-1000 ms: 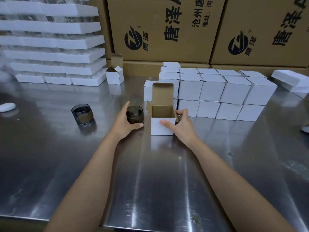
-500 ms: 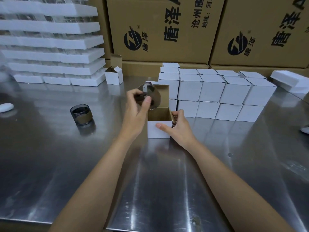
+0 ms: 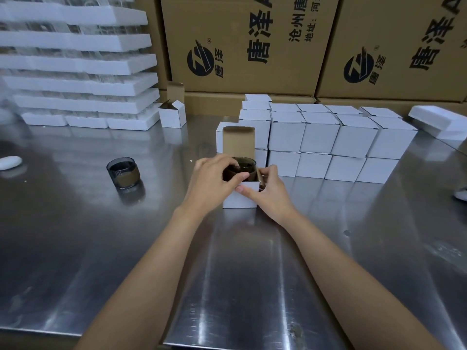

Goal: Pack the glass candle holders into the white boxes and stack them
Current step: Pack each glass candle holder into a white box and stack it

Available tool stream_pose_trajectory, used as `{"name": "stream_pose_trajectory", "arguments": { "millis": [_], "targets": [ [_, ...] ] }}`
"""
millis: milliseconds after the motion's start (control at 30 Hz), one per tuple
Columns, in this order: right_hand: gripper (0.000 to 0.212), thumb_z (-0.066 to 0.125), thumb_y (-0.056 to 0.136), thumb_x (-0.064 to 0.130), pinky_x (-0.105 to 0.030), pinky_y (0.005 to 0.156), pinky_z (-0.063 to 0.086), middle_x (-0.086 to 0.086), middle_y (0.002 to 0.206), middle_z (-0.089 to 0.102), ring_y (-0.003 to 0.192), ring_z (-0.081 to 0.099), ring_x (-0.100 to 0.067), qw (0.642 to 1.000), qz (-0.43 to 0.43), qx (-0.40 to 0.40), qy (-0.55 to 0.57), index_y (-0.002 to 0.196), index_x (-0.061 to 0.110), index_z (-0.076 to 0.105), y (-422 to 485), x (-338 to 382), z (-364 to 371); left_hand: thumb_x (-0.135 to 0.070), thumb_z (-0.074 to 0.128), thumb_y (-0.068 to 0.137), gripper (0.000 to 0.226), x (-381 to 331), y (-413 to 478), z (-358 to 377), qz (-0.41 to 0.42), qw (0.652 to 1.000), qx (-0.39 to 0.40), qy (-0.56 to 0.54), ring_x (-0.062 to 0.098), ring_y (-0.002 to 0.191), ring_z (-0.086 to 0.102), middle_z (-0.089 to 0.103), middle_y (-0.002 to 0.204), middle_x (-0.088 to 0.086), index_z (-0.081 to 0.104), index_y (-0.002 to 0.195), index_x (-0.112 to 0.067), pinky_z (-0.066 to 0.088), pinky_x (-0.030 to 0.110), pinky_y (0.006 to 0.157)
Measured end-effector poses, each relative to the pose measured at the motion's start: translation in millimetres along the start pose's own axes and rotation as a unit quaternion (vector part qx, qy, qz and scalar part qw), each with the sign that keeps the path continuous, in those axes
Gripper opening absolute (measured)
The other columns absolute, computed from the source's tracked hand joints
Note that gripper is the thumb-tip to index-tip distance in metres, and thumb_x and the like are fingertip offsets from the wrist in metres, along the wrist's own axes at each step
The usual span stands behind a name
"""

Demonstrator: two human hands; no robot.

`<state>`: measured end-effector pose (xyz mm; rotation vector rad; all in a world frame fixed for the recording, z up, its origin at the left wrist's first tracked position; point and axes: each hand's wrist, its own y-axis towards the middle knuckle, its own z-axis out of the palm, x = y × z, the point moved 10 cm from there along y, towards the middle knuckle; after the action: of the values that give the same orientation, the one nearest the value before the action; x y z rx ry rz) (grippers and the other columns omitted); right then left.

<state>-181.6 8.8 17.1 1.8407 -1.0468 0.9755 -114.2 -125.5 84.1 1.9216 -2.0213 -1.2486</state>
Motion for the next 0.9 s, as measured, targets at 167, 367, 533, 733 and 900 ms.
{"name": "stream_pose_trajectory", "arguments": {
  "millis": [167,367,533,733,900],
  "targets": [
    [0.085,0.071,0.051,0.078,-0.016,0.071,0.039,0.012,0.108,0.059,0.1,0.056,0.0,1.0,0.001,0.004,-0.004,0.107,0.023,0.039,0.1,0.3,0.4,-0.052,0.053,0.086,0.038,-4.9,0.4,0.2,0.027,0.998,0.017,0.05,0.012,0.108,0.057,0.066,0.12,-0.01,0.075,0.098,-0.024,0.019,0.019,0.094],
    [0.089,0.066,0.049,0.082,-0.018,0.069,0.04,0.012,0.105,0.055,0.096,0.055,-0.003,1.0,0.003,0.003,-0.013,0.108,0.023,0.038,0.6,1.5,-0.3,-0.049,0.034,0.094,0.049,-8.5,-4.2,9.8,0.059,0.991,0.034,0.111,0.007,0.122,0.048,0.063,0.128,-0.013,0.079,0.093,-0.028,0.015,0.018,0.101],
    [0.082,0.072,0.049,0.077,-0.024,0.078,0.048,0.009,0.105,0.058,0.097,0.057,-0.007,1.0,0.015,-0.002,-0.005,0.105,0.026,0.039,1.3,-3.1,-2.8,-0.037,0.033,0.099,0.046,-1.7,-3.9,5.9,0.027,0.999,0.01,-0.045,0.007,0.129,0.04,0.054,0.137,-0.013,0.069,0.12,-0.018,0.02,0.016,0.107],
    [0.045,0.049,0.081,0.072,-0.027,0.09,0.049,0.005,0.116,0.06,0.107,0.061,-0.011,0.986,0.063,0.005,0.152,0.104,0.033,0.049,3.6,-16.3,-8.6,-0.036,0.023,0.106,0.045,66.5,-27.1,28.4,-0.345,0.759,-0.147,-0.532,0.01,0.129,0.043,0.05,0.135,-0.005,0.048,0.14,-0.017,0.027,0.025,0.107],
    [0.038,0.028,0.106,0.034,-0.028,0.075,0.057,-0.007,0.097,0.071,0.085,0.07,-0.019,0.945,0.13,-0.101,0.283,0.113,0.012,0.058,5.6,-29.7,-29.8,-0.03,0.037,0.1,0.042,43.0,-29.4,66.2,-0.353,0.698,0.007,-0.623,0.019,0.086,0.071,0.074,0.097,0.006,0.076,0.096,-0.016,0.056,0.027,0.074]
  ]
}}
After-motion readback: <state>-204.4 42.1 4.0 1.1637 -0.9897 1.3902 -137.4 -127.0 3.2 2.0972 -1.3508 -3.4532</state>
